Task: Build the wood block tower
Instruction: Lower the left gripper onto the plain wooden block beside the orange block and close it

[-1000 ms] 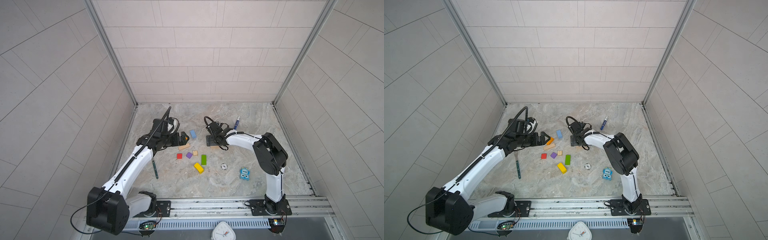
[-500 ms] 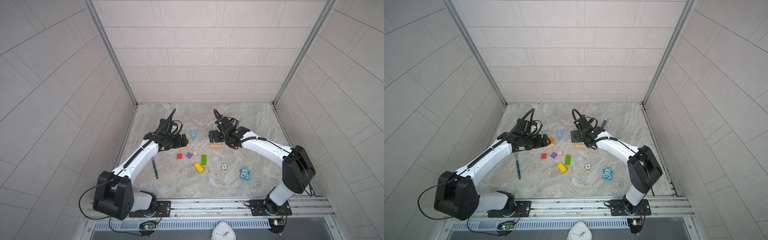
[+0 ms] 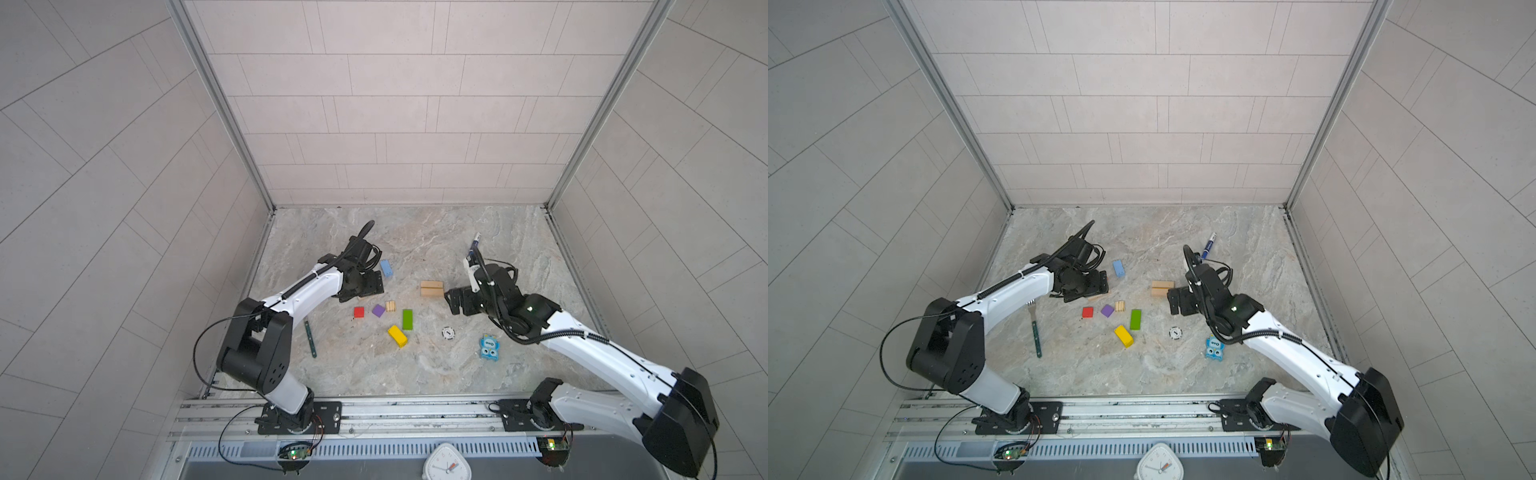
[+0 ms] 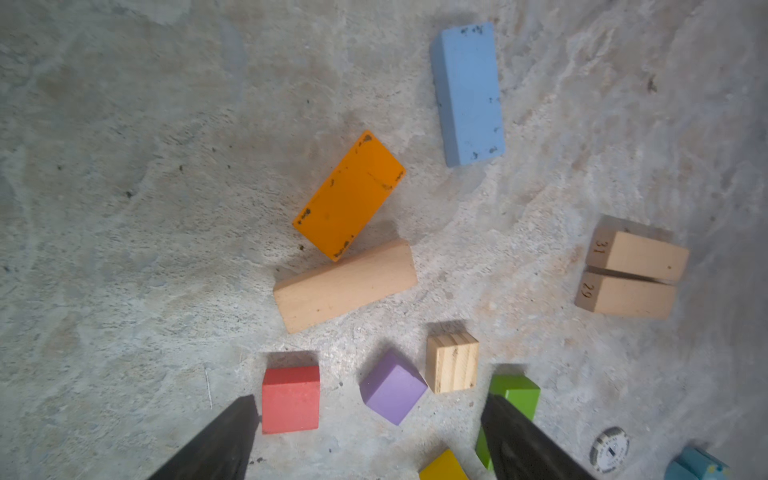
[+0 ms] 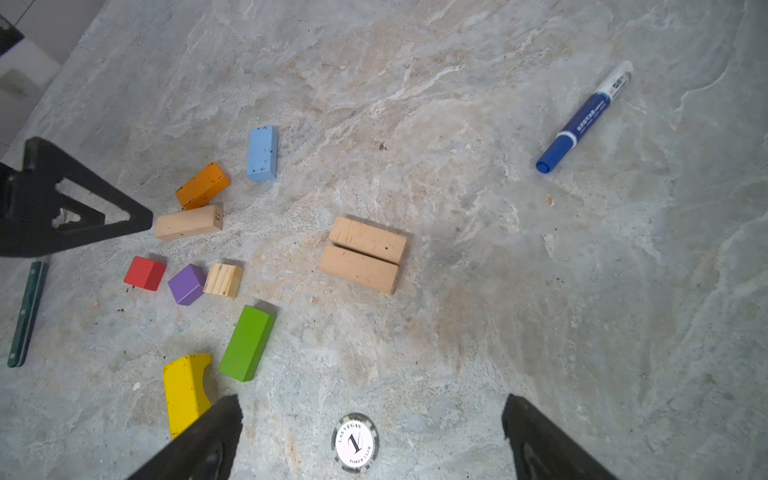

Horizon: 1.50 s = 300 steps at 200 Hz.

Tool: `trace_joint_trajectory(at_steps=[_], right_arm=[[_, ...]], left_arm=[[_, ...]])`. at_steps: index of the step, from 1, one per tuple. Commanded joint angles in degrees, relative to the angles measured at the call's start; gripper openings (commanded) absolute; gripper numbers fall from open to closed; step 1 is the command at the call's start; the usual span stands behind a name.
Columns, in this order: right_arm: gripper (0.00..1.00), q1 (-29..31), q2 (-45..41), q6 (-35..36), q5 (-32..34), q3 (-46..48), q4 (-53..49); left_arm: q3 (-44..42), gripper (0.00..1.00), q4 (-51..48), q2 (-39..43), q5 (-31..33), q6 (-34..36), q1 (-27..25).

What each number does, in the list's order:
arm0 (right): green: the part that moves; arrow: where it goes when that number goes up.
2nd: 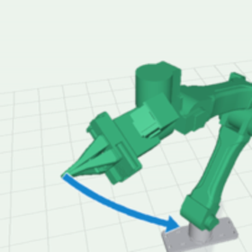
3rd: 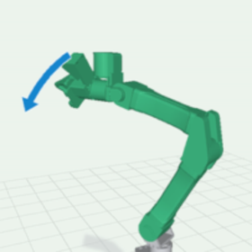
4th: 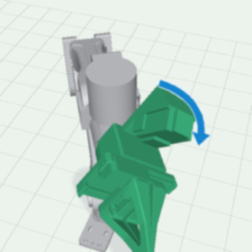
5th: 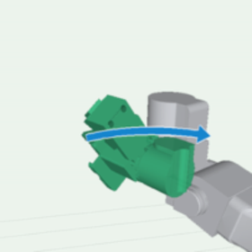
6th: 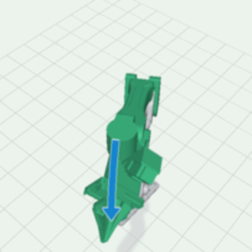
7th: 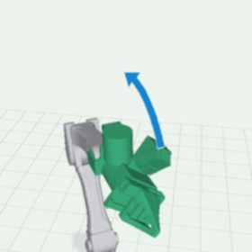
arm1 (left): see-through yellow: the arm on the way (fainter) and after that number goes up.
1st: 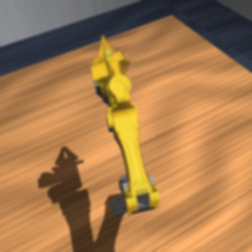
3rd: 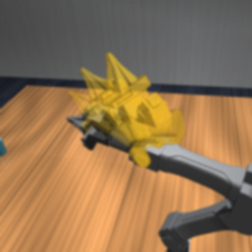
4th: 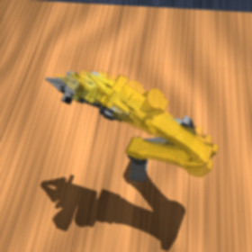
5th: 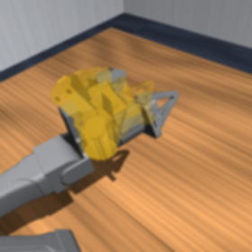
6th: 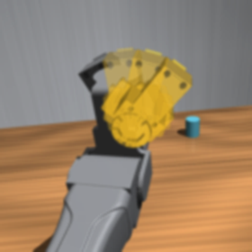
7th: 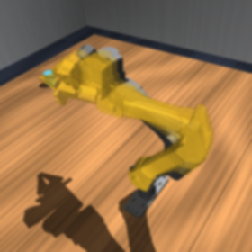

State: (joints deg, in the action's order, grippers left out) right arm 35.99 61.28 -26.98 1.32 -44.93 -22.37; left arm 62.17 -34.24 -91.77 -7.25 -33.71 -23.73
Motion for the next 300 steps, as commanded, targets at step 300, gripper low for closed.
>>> trace_joint_trajectory(at_steps=[300], right_arm=[[0.99, -0.56, -0.46, -1.25, -1.59, 3.68, 2.78]], left_arm=[[3.55, 1.0, 5.74, -14.56, 9.93, -15.84, -3.52]])
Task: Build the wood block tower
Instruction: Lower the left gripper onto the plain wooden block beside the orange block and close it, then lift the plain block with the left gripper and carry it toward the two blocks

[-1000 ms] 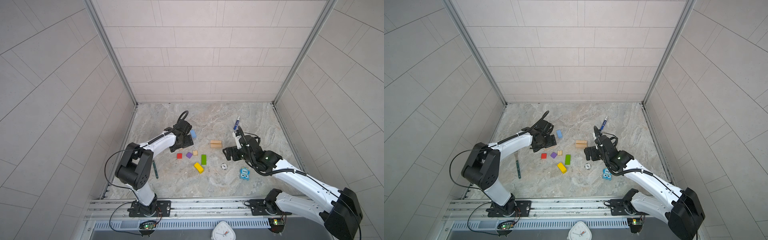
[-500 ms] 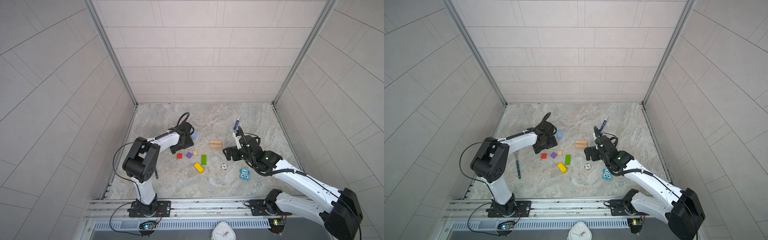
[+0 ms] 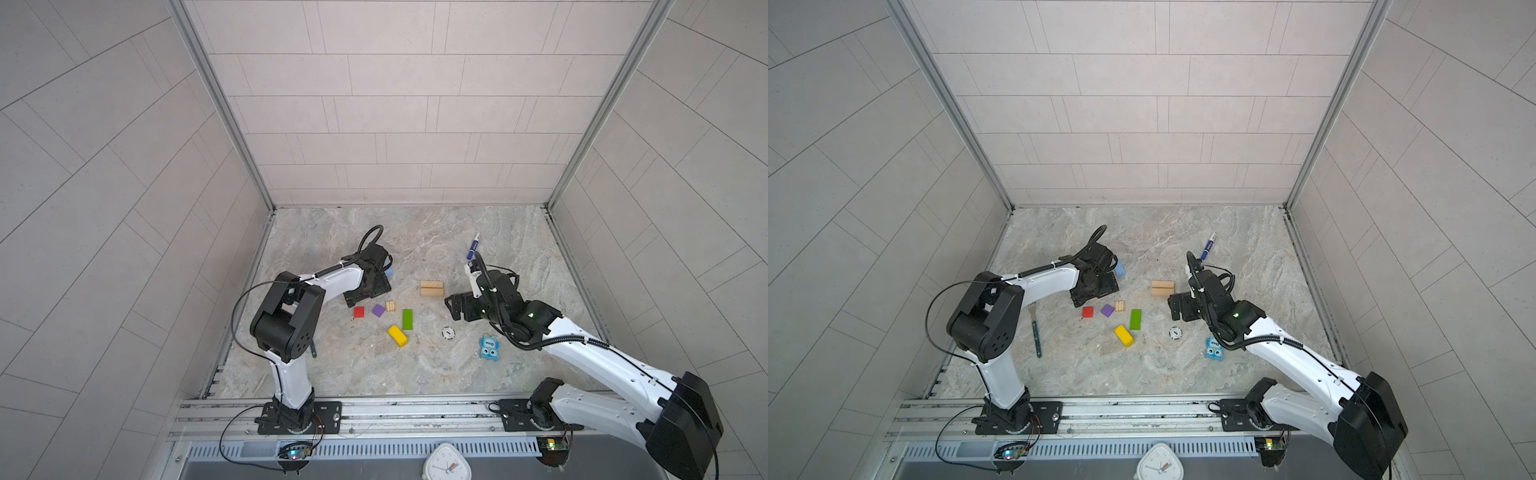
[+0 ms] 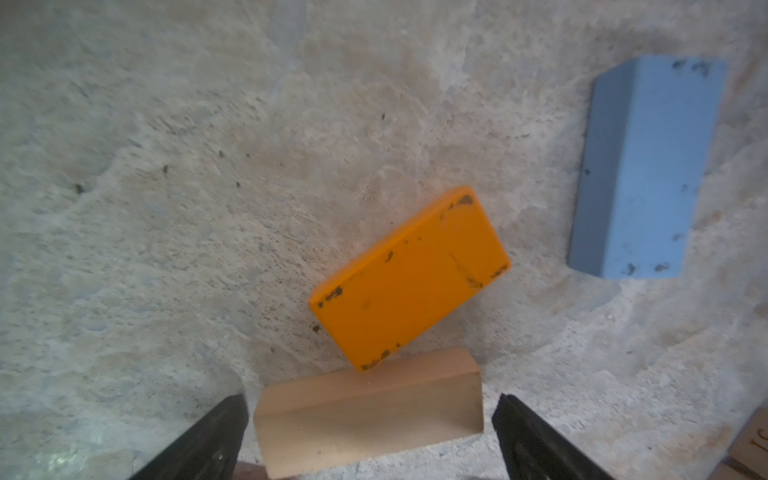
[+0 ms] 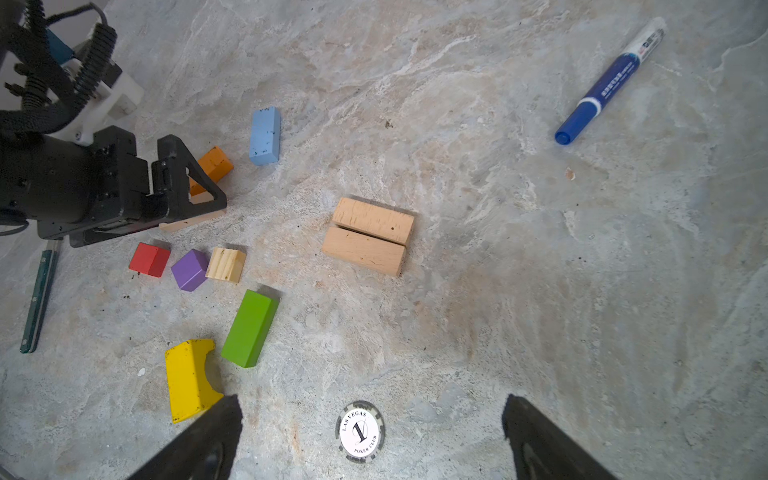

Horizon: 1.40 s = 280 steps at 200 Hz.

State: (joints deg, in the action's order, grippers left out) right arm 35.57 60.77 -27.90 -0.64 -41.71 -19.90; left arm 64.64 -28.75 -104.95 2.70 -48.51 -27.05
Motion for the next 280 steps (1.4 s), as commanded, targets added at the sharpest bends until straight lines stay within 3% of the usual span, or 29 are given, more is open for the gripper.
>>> trace_joint_trajectory(at_steps=[1, 53, 98, 137, 143, 152, 221, 280], right_arm=[[0.99, -0.11, 0.05, -0.32, 0.38, 0.48, 0.31], [0.99, -0.41, -0.46, -0.24, 0.38, 0.93, 0.3], [0.99, -0.42, -1.09, -0.31, 0.47, 1.11, 0.19], [0.99, -0.34, -1.1, -0.66, 0.38, 1.11, 0.18], [0.99, -0.37, -1.09, -0.71, 0.45, 1.11, 0.13], [0.99, -0.4, -1.11, -0.75, 0.53, 1.11, 0.1], [0.99, -0.72, -1.31, -1.05, 1.1, 1.14, -0.49], [0.99, -2.88, -2.37, -3.0, -1.06, 1.32, -0.51]], left_arm=[[1.05, 1.0, 0.26, -1.35, -0.04, -1.05, -0.2], [0.78, 0.94, 1.07, -1.93, -0.17, -1.76, -0.53], [0.93, 0.79, 0.12, -1.49, 1.78, -0.3, -0.64], [1.37, 0.77, -1.54, -0.75, 2.24, 1.73, -0.64], [1.4, 0.7, -1.47, -0.62, 1.87, 2.55, -0.64], [1.88, 0.69, -2.15, -0.36, 1.43, 3.51, -0.66], [3.35, 0.65, -4.1, 2.46, -1.91, 9.16, -1.39], [7.46, 0.66, -5.86, 5.96, -2.15, 10.02, -8.15]])
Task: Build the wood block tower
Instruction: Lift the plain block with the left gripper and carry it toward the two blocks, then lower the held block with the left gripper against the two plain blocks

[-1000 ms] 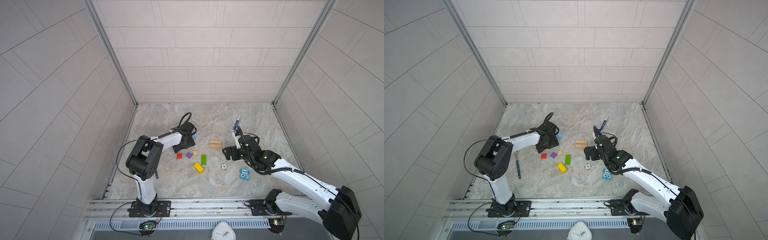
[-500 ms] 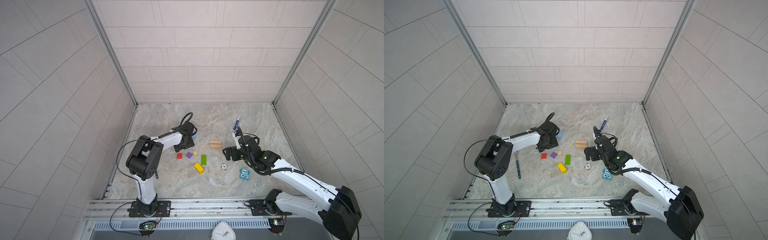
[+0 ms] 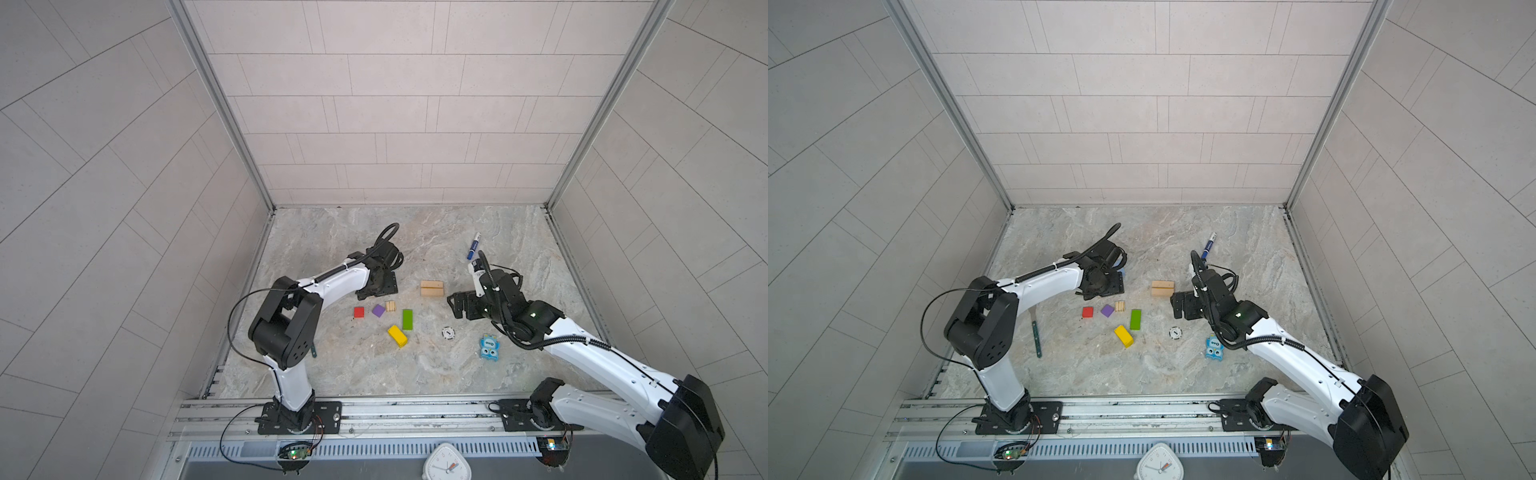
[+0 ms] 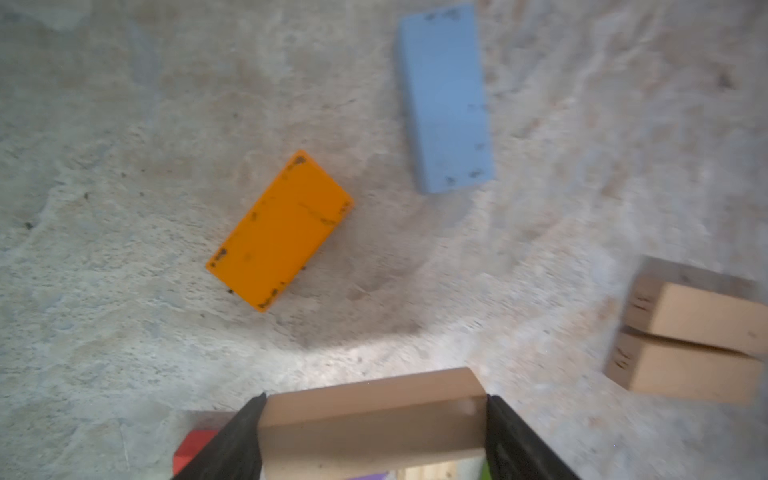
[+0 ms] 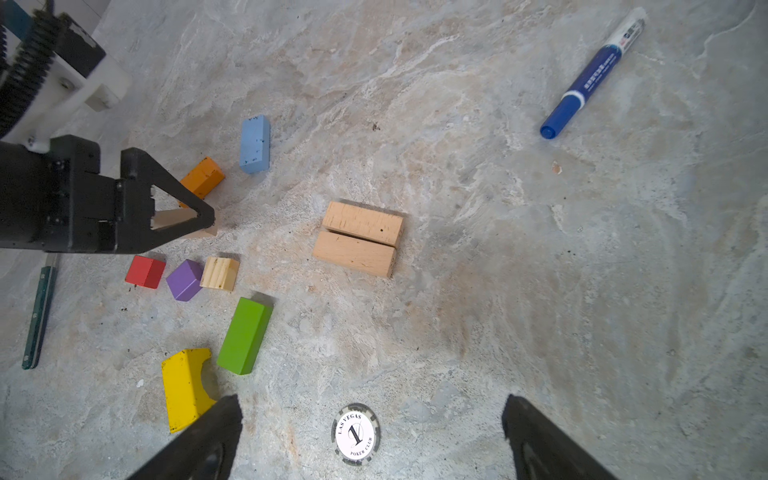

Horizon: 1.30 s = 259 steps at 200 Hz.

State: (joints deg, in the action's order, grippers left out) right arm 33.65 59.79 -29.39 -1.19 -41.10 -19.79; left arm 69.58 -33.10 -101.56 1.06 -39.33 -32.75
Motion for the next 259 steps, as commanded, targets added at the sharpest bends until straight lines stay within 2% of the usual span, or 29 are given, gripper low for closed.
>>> trace_joint_trajectory(at_steps=[1, 51, 125, 138, 178, 259], right_arm=[[0.99, -1.0, -1.41, -1.58, -0.54, 0.74, -0.61], [0.99, -4.29, -3.17, -2.34, -1.79, 2.14, -1.6], [0.99, -9.25, -7.25, -2.17, -2.78, 2.78, -7.11], [0.99, -9.98, -8.06, -2.0, -3.16, 3.04, -7.65], [0.99, -11.56, -10.11, -1.81, -4.12, 3.64, -8.92], [0.99, -12.25, -10.79, -1.81, -4.91, 3.92, -9.2]], left_arm=[[2.55, 0.66, -1.52, 2.58, -0.56, 0.79, -2.6], [6.6, 0.66, 0.03, 0.23, -0.38, -0.79, -9.38], [14.37, 0.66, 1.24, -11.77, 0.04, -1.88, -15.86], [15.25, 0.66, 1.25, -13.31, 0.84, -3.86, -16.83], [16.55, 0.66, 1.67, -17.71, 1.75, -5.57, -17.87], [18.84, 0.67, 1.43, -20.87, 4.08, -5.87, -18.14]])
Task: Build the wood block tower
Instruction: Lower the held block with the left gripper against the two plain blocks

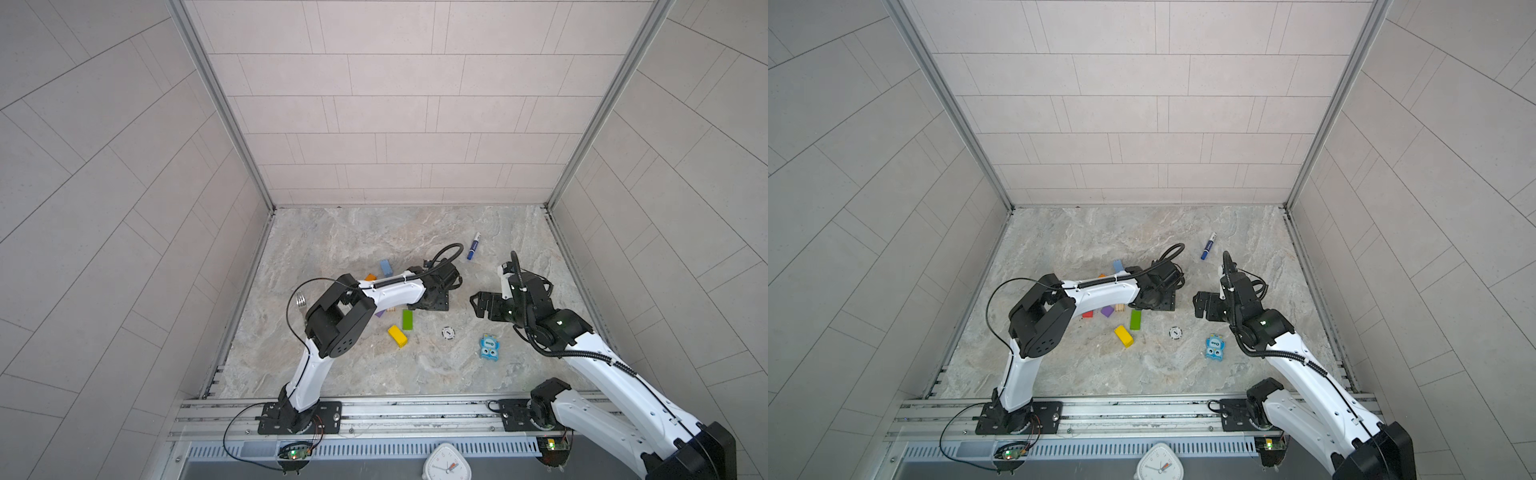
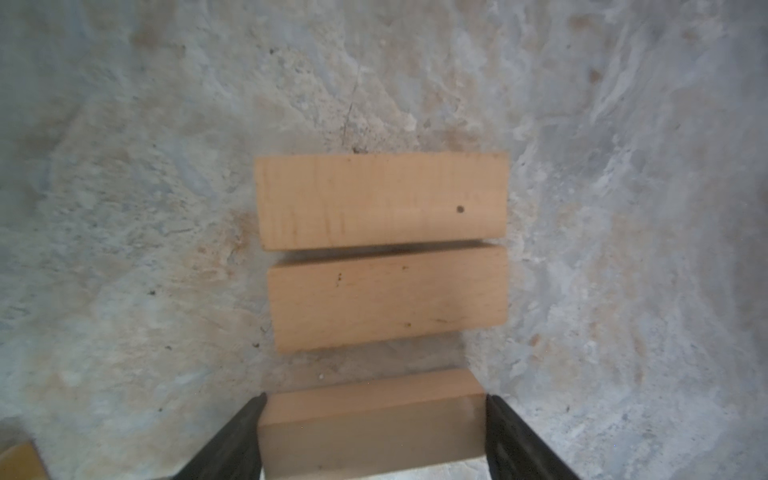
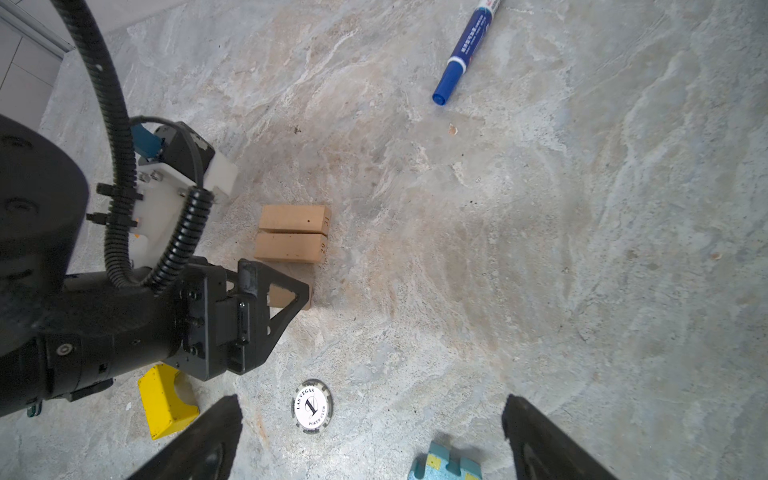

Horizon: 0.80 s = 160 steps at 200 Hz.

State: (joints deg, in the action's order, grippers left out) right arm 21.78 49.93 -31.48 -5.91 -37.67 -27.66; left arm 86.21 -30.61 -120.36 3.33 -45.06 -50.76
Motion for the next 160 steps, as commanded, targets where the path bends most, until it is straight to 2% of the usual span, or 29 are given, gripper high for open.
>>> trace_joint_trajectory(at_steps=[1, 160], right_arm=[[0.99, -0.4, -0.91, 0.28, -0.21, 0.49, -1.34], [0.99, -1.57, -1.44, 0.54, -0.94, 0.92, -1.52]], left_arm=[[2.25, 0.67, -1.09, -2.16, 1.78, -0.13, -0.13], [6.77, 0.68, -4.55, -5.41, 3.62, -0.12, -0.29]])
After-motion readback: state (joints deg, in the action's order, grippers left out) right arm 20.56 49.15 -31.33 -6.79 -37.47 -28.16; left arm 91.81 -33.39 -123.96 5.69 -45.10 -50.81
